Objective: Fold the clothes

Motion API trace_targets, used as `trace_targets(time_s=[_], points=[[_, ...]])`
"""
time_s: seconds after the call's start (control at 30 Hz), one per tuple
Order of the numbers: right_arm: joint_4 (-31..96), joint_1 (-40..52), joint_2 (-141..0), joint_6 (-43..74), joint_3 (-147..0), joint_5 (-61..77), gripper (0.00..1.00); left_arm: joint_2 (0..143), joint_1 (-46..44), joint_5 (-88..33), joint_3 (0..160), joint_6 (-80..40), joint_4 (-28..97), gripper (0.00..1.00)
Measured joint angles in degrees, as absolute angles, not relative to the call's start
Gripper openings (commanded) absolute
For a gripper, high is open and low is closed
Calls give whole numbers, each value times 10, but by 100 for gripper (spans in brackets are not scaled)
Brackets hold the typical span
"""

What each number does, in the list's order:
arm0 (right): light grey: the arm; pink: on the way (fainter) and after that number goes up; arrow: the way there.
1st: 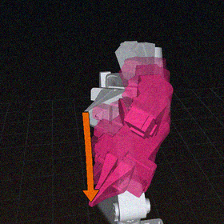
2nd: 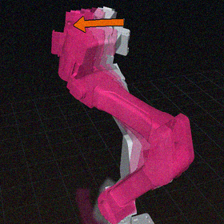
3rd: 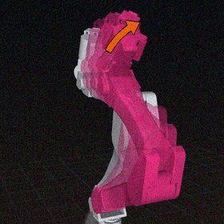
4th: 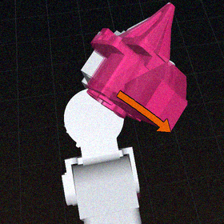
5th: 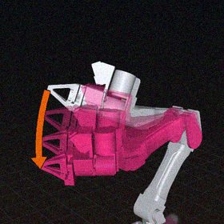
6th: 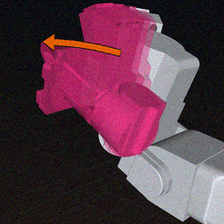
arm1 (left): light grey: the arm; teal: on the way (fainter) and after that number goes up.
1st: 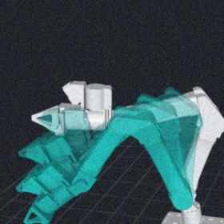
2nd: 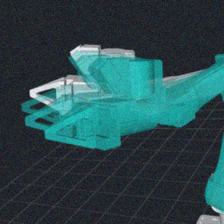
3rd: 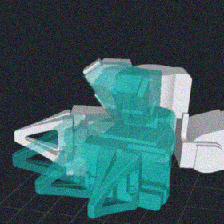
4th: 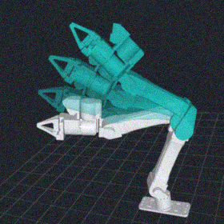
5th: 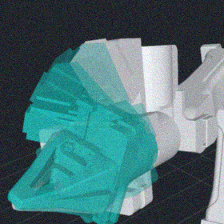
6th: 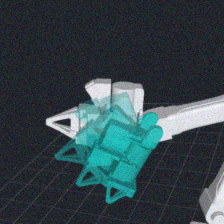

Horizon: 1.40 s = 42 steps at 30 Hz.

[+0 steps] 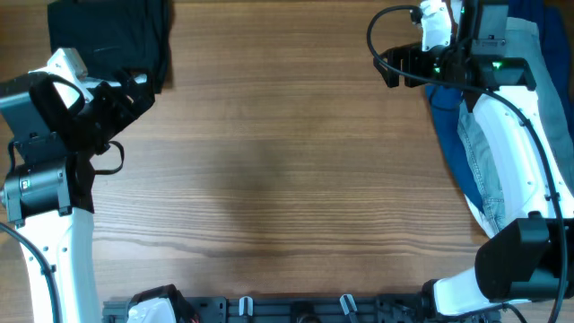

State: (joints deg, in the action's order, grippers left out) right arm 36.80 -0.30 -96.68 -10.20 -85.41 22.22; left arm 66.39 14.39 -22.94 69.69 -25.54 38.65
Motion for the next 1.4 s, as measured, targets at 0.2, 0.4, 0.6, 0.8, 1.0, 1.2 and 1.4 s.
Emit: trace_targets(time_s=[0.2,0.4,0.6,0.8,1.0,1.2,1.4], points=[[368,-3,-967,-104,-854,219,100,664,143,-223,697,-255,430,100],[368,-3,-967,-104,-854,218,100,567,77,-185,609,-128,278,100],[369,-3,-967,-104,-854,216,99,346,48,-164,367,-27,146,100],[368,-3,-967,-104,-854,214,100,109,46,-70,175,-120,124,100],[369,-3,-967,-104,-854,214,100,44,45,-49,70,-150,24,100],[368,-3,-967,-104,-854,214,100,10,45,-43,20,-163,-45,100],[368,-3,-967,-104,-854,214,100,8,45,-31,8,-167,-2,100]])
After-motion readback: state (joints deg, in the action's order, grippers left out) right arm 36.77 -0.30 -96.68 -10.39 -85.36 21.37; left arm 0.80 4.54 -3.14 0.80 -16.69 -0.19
